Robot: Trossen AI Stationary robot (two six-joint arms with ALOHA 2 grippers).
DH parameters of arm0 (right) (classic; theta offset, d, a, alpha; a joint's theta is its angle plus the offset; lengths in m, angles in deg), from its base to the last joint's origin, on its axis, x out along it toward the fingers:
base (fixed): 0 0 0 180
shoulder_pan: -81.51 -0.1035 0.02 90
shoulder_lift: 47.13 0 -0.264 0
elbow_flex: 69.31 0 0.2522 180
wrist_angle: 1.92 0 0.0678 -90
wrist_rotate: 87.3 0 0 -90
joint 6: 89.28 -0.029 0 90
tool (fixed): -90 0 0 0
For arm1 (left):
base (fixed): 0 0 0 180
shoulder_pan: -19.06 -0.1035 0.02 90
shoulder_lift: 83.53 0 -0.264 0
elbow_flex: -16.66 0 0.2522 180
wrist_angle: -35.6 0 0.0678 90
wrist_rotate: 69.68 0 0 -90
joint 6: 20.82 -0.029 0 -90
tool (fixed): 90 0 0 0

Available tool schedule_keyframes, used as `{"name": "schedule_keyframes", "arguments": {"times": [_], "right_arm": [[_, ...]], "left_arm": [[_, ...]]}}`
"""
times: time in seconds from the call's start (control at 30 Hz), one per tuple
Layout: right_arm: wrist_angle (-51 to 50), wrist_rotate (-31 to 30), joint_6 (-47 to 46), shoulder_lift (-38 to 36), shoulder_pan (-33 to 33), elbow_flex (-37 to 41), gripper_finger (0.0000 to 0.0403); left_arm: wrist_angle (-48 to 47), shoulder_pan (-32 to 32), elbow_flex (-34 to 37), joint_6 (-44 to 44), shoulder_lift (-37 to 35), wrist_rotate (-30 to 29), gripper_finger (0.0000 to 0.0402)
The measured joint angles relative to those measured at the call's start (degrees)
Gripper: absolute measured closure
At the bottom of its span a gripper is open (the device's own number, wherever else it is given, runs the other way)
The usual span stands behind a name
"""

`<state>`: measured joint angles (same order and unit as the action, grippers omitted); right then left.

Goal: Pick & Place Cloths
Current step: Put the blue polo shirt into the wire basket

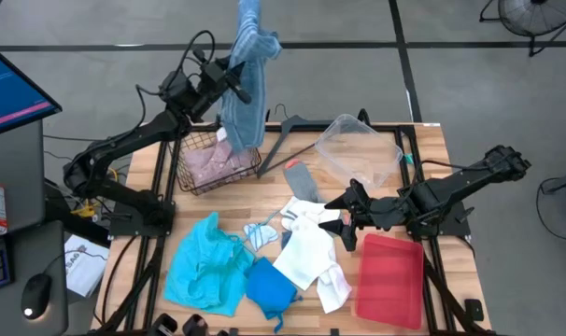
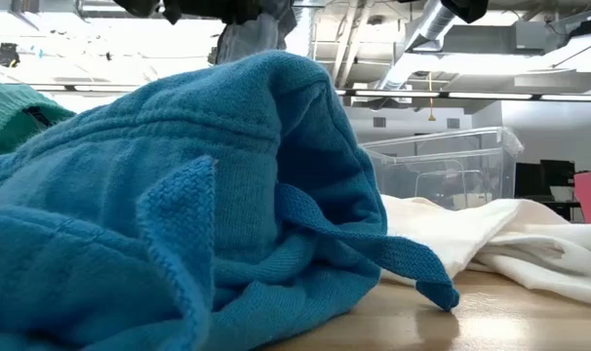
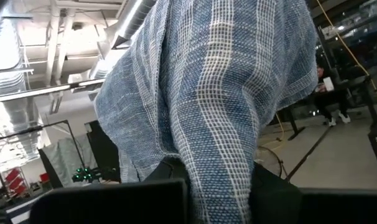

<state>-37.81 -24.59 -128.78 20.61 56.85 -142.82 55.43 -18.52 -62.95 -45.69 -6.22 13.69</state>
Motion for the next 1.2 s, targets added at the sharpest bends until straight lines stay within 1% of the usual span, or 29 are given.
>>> {"name": "schedule_keyframes", "arguments": {"times": [0.17,0.33,0.5,0.7,0.83,0.97,1.07,1.2], "right_arm": [[-0.12,0.0,-0.02,0.0,-0.27,0.0,0.0094],[-0.16,0.03,0.0,0.0,-1.04,0.0,0.0094],[-0.18,-0.02,0.22,0.0,-1.52,0.0,0.0094],[-0.18,-0.07,0.48,0.0,-1.51,0.0,0.0094],[-0.16,-0.09,0.48,0.01,-1.51,0.0,0.0094],[-0.16,-0.18,0.48,0.0,-1.51,0.0,0.0094],[-0.16,-0.24,0.48,0.0,-1.51,0.0,0.0094],[-0.16,-0.24,0.52,0.0,-1.51,0.0,0.0094]], "left_arm": [[0.08,0.01,1.53,1.84,-0.92,-0.02,0.0379],[-0.09,0.13,9.12,4.1,-4.98,-0.52,0.0379],[0.43,0.33,17.82,4.39,-13.38,-1.14,0.0379],[-1.11,1.79,28.69,4.38,-25.98,-5.95,0.0379],[-6.31,3.08,33.9,4.38,-33.99,-8.64,0.0379],[-14.06,4.2,36.15,4.4,-39.3,-10.04,0.0379],[-21.11,4.68,36.15,4.38,-40.53,-10.05,0.0379],[-29.84,4.72,36.22,4.98,-39.25,-11.25,0.0379]]}}
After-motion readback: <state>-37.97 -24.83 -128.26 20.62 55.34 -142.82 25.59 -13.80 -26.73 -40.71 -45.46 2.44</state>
